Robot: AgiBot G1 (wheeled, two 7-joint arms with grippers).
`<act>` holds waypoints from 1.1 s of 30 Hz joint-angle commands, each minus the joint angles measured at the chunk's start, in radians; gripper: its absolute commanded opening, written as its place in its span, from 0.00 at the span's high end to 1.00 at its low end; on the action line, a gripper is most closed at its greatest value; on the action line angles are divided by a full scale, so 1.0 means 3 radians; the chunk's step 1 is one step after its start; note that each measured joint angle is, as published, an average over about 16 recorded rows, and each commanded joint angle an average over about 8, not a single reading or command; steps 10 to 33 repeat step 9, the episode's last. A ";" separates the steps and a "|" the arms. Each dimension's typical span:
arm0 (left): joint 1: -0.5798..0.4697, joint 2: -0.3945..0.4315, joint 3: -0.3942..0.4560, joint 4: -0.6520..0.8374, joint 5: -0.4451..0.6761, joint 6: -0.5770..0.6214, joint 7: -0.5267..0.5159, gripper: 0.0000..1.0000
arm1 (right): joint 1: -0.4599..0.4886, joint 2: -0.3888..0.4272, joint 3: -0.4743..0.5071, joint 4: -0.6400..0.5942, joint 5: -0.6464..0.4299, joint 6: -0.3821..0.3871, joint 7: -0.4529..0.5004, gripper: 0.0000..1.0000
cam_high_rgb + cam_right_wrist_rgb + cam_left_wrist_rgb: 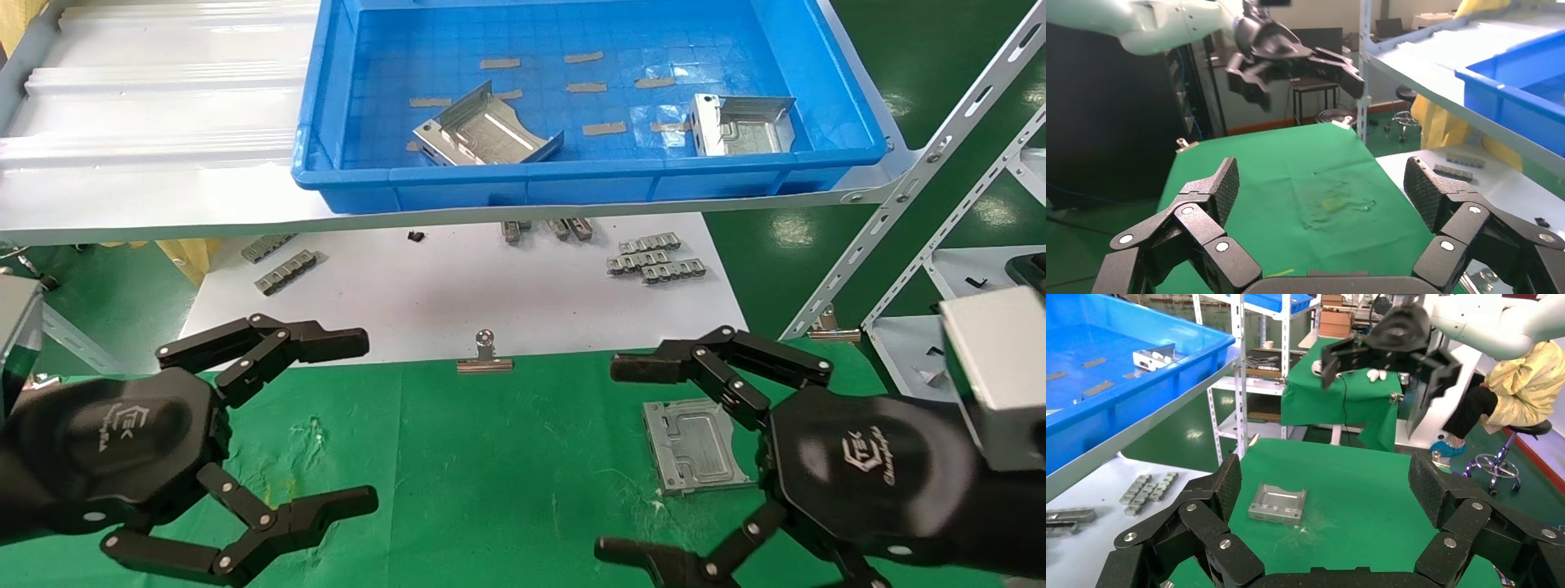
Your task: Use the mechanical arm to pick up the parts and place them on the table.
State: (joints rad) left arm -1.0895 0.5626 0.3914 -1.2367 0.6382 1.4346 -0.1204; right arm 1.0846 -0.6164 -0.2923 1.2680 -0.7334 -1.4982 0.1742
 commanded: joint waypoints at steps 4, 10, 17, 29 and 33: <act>0.0000 0.0000 0.0000 0.0001 0.0000 0.0000 0.0000 0.00 | -0.0111 0.0057 0.0143 0.0181 0.0042 0.0012 0.0101 0.00; 0.0001 0.0000 0.0000 0.0000 -0.0001 0.0000 0.0000 0.00 | -0.0106 0.0055 0.0135 0.0167 0.0043 0.0015 0.0089 0.00; 0.0001 0.0000 0.0000 0.0000 -0.0001 0.0000 0.0000 0.00 | -0.0106 0.0055 0.0135 0.0167 0.0043 0.0015 0.0089 0.00; 0.0001 0.0000 0.0000 0.0000 -0.0001 0.0000 0.0000 0.00 | -0.0106 0.0055 0.0135 0.0167 0.0043 0.0015 0.0089 0.00; 0.0001 0.0000 0.0000 0.0000 -0.0001 0.0000 0.0000 0.00 | -0.0106 0.0055 0.0135 0.0167 0.0043 0.0015 0.0089 0.00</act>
